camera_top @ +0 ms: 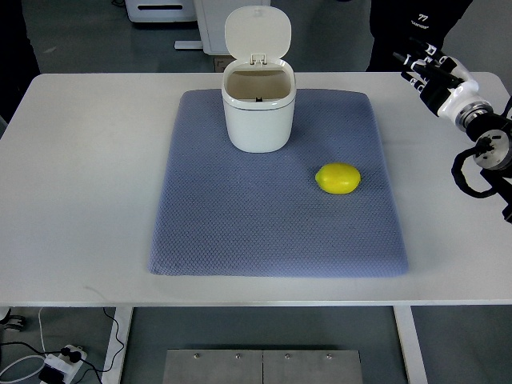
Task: Put lemon in trash with right hand
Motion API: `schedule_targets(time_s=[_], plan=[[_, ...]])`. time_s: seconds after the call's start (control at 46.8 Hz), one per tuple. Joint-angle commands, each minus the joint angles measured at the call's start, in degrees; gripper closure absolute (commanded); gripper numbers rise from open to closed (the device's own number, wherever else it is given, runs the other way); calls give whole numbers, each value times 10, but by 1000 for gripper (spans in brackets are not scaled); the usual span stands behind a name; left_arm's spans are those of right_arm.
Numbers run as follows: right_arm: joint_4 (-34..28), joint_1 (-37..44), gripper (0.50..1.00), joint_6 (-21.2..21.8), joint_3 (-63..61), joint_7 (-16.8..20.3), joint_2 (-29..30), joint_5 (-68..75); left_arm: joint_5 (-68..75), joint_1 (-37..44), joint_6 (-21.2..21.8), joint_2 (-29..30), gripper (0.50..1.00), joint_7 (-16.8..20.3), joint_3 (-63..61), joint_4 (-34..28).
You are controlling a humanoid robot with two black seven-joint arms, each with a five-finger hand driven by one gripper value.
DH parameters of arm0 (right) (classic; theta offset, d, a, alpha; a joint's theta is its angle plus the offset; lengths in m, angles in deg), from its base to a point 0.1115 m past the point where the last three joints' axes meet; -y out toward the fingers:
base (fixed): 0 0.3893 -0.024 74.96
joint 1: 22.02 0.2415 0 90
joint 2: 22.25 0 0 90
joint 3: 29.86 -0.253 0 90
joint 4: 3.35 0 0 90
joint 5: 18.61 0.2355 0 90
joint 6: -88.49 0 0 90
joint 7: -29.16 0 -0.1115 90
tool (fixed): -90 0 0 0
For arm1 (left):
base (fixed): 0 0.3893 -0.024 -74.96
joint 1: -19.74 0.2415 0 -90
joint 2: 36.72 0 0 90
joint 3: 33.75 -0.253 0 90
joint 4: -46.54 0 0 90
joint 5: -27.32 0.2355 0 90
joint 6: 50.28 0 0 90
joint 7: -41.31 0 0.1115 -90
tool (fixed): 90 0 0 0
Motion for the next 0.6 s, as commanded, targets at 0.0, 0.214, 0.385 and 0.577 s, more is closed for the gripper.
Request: schedule_targets(time_s=[0.0,0.214,0.385,0.577], plan=[[0,-1,500,0,0,0,0,0,-2,1,-6,0,500,0,1,1],[0,-1,500,0,1,0,0,0,-22,-1,1,0,500,3,3,1],[0,-1,500,0,0,0,-1,0,-27,0,-6,0,500,-1,0,1],[0,-1,500,0,1,0,-1,0,-27,0,-4,0,500,-1,1,0]])
